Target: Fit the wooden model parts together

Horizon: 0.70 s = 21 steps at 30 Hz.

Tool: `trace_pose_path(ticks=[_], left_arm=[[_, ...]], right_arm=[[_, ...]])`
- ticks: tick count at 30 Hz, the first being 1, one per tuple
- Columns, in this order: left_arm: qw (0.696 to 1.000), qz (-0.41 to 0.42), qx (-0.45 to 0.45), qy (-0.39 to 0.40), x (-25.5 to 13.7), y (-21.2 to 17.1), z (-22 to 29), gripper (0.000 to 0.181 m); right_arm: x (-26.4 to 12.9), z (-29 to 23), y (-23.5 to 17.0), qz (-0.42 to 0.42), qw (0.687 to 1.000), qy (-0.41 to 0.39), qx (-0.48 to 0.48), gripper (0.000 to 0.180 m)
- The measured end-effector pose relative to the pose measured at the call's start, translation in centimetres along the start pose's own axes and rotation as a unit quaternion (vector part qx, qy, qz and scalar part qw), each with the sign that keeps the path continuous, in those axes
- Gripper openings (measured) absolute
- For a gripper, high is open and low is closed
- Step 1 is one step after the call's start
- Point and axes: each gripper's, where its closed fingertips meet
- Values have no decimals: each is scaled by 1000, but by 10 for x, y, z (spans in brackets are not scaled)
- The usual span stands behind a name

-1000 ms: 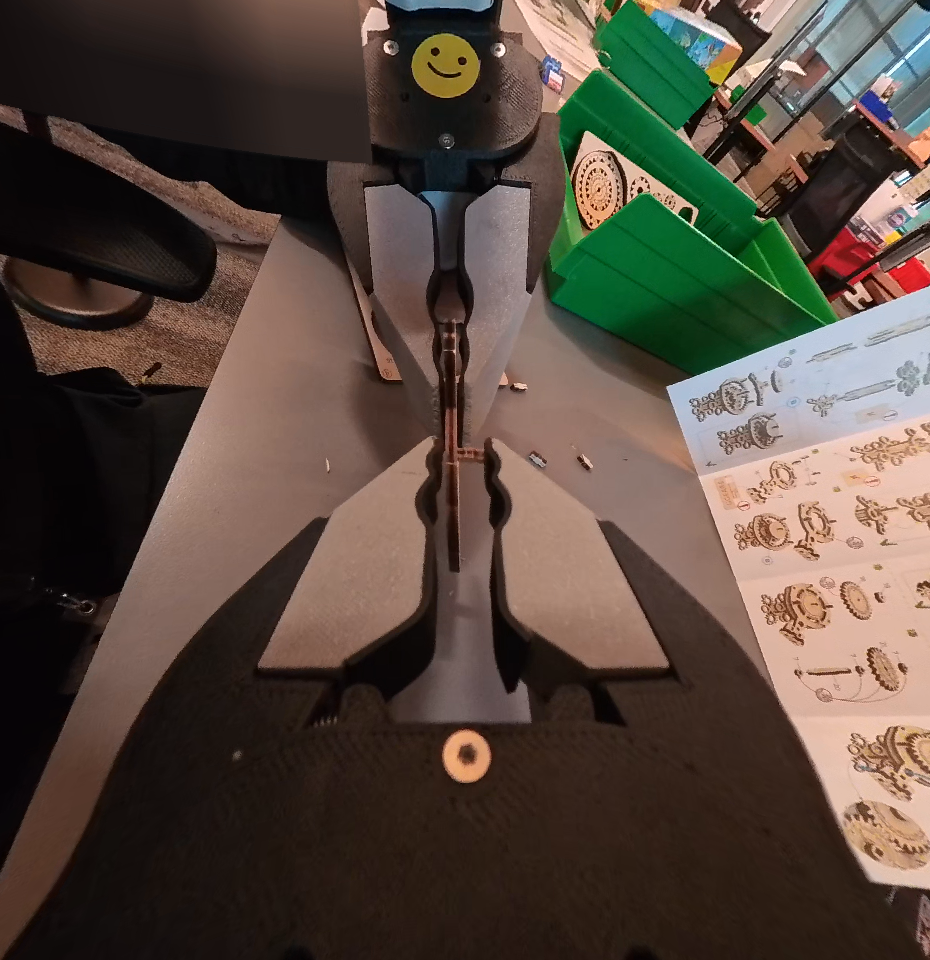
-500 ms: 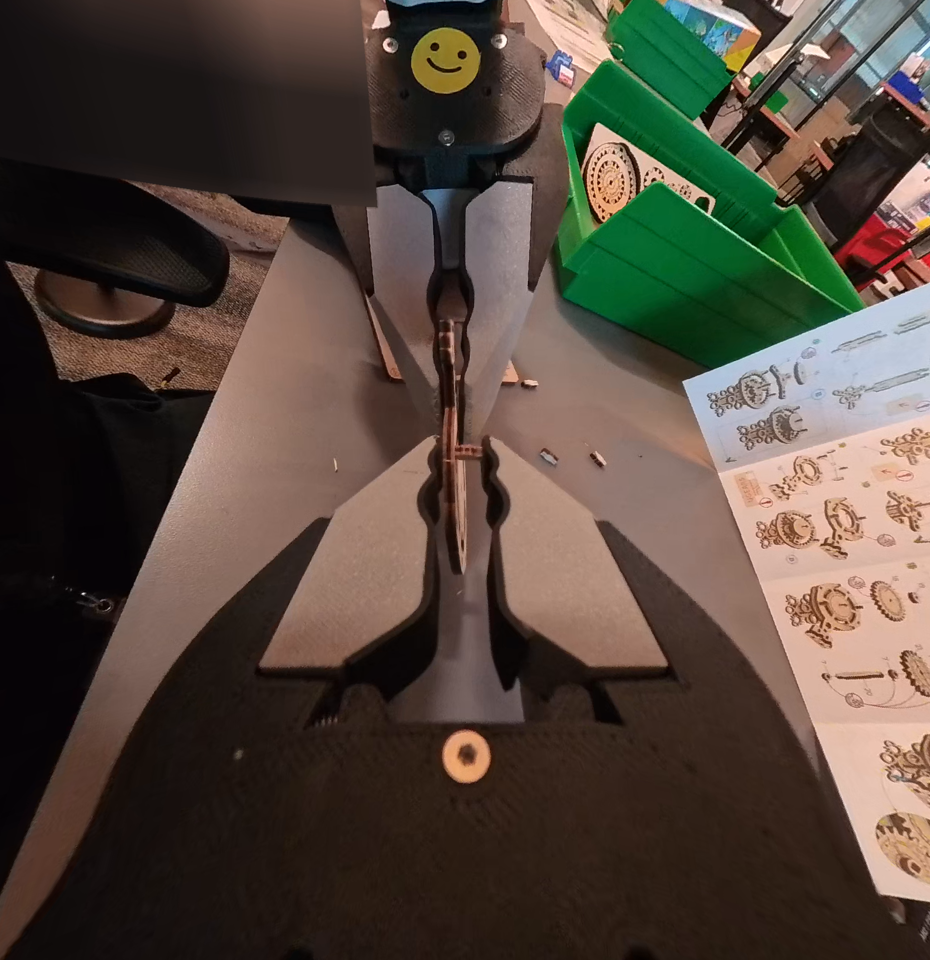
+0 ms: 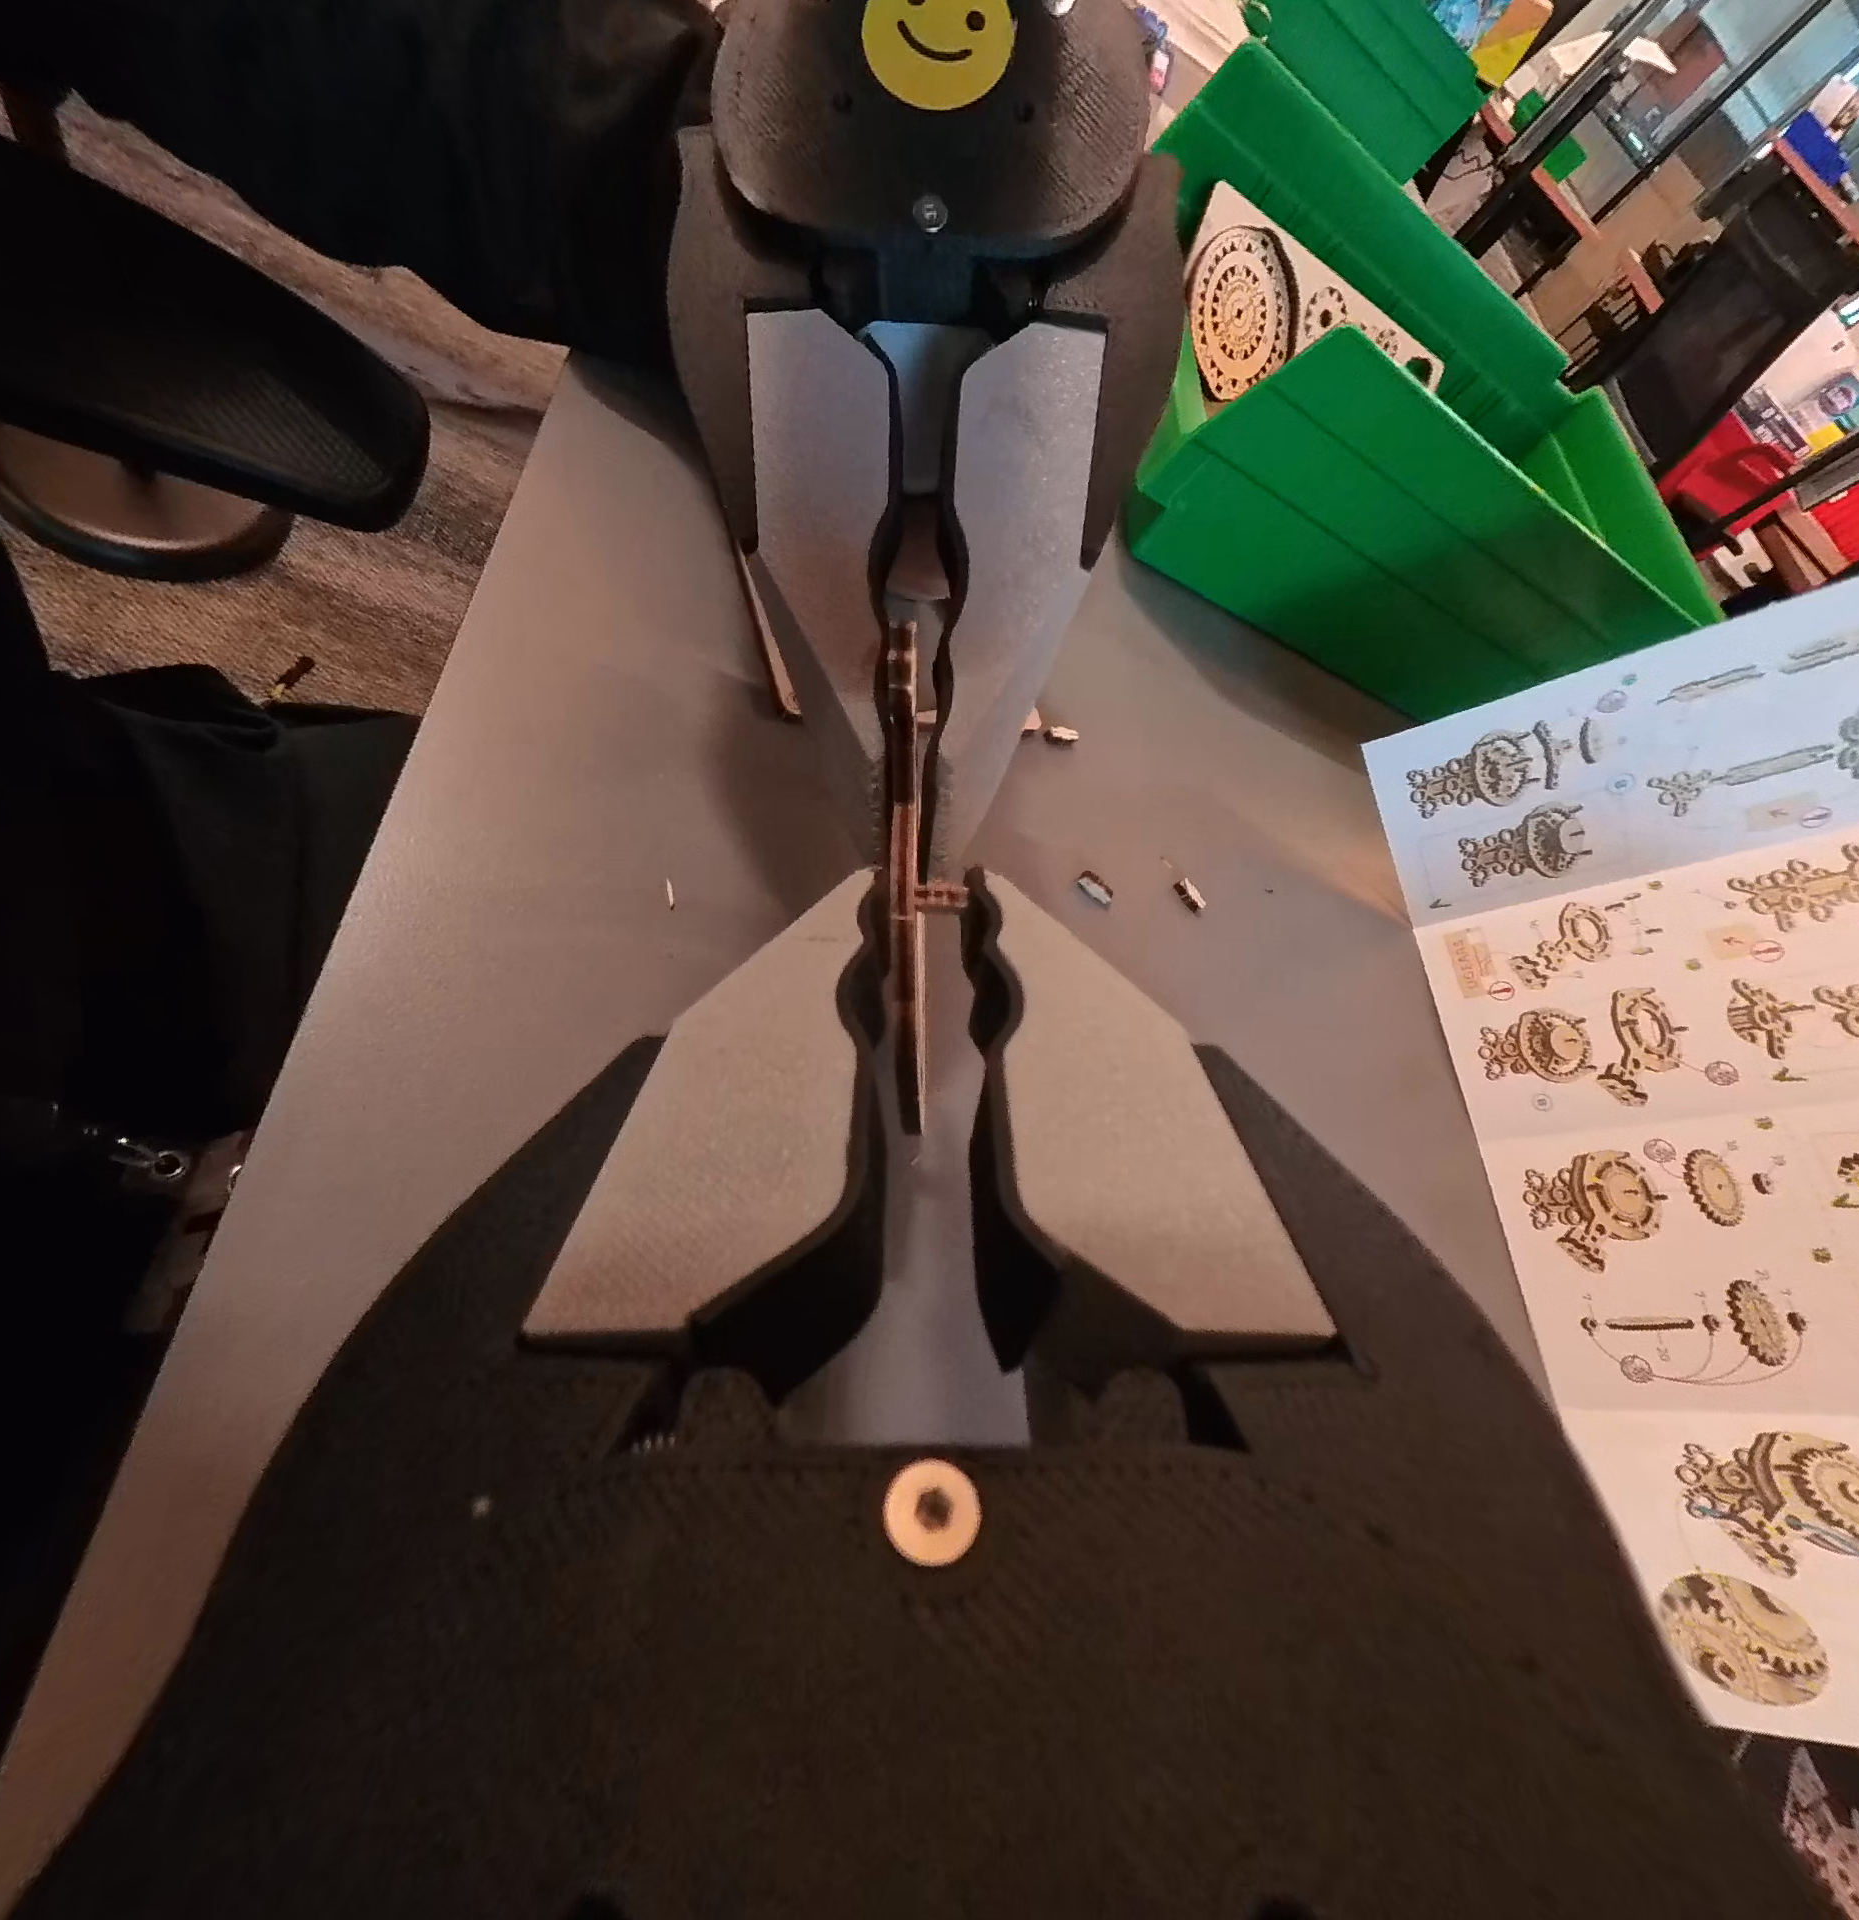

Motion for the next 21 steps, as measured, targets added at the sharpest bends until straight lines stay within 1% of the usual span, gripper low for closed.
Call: trace_pose_path(ticks=[8,10,12,19,20,21], left_arm=[[1000,-9,1,-4,2,-2,1,1],[1000,-4,-2,-1,1,-1,0,1],[1000,8,-13,-8,-2,3,0,0],[1000,8,-14,-5,-1,3,-1,1],[1000,7,-14,-4,-1,2,-1,1],[1000,4,-14,-4,-1,2,-1,1]], right_arm=[[1,-1,-3,-18,1000,1,-9,9],[0,1,0,-7,1000,-7,-5,10],[-1,3,4,17,1000,-3,17,10],[0,3,7,29,999,-16,11,10],[0,2,9,34,999,-12,14,16],[1,2,10,34,999,-12,13,17]])
Point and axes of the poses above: each gripper's, where its closed fingertips meet, x out along the fingers, y out of its top, z = x × y across the jaws, and after that the axes turned 14 degrees about -x, right-handed
